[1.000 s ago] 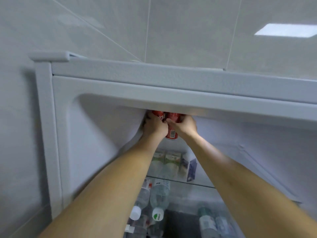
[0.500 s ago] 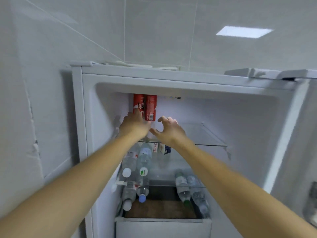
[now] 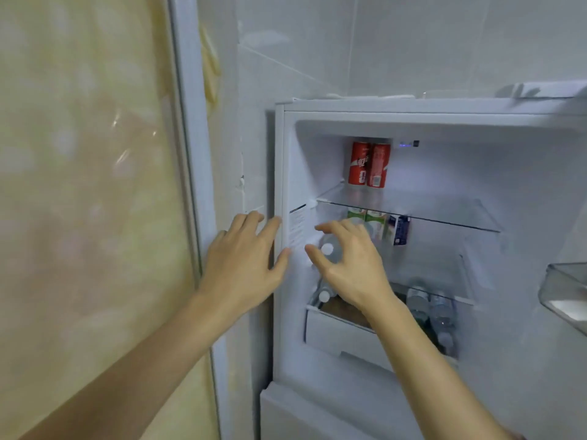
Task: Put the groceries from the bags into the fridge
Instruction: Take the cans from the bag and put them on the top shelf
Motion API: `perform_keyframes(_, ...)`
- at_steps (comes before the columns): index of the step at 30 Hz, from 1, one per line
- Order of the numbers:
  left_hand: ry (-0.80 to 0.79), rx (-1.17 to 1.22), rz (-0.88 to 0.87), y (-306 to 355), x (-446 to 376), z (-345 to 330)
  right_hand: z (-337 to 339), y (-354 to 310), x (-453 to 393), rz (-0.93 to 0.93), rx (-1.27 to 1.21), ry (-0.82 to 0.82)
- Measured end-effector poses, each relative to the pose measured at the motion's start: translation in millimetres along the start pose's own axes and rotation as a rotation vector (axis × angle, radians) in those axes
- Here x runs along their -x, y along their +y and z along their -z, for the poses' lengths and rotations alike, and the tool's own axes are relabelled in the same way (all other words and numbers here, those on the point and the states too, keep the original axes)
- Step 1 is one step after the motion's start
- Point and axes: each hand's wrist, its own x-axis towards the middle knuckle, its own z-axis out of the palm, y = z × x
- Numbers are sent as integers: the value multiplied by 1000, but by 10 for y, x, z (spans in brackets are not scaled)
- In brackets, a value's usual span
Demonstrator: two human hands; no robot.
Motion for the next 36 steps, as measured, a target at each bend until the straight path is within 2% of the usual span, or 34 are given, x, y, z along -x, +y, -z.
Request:
perform_keyframes(8,3,-232,330,-480,2310,1371,-707,-1945,1408,354,-315,-271)
perform_keyframes(14,-80,-426,711,-888,4370,2494,-990,-3522,2641,595,-508,-478)
perform_keyframes(19,-104,-565,1035,-772,6163,3566,-989,-4817,3977,792,-686,-610)
perform_keyframes(23,-99,-635,1288,-421,7519,4183,-914,-5632,5245,952,-796,-816)
perform_keyframes(30,-117,-635,1807,432,9434,4628,-1047,-6547,7176,1265,-830,-1185)
perform_keyframes(33,-49,-579,1989,622,10024,4552,-1240,-6781,7903,1367,-816,-1358)
perform_keyframes(36,-22,-475,2099,543,10442,4311,-1574,-7002,8567,1456,-768,-1498)
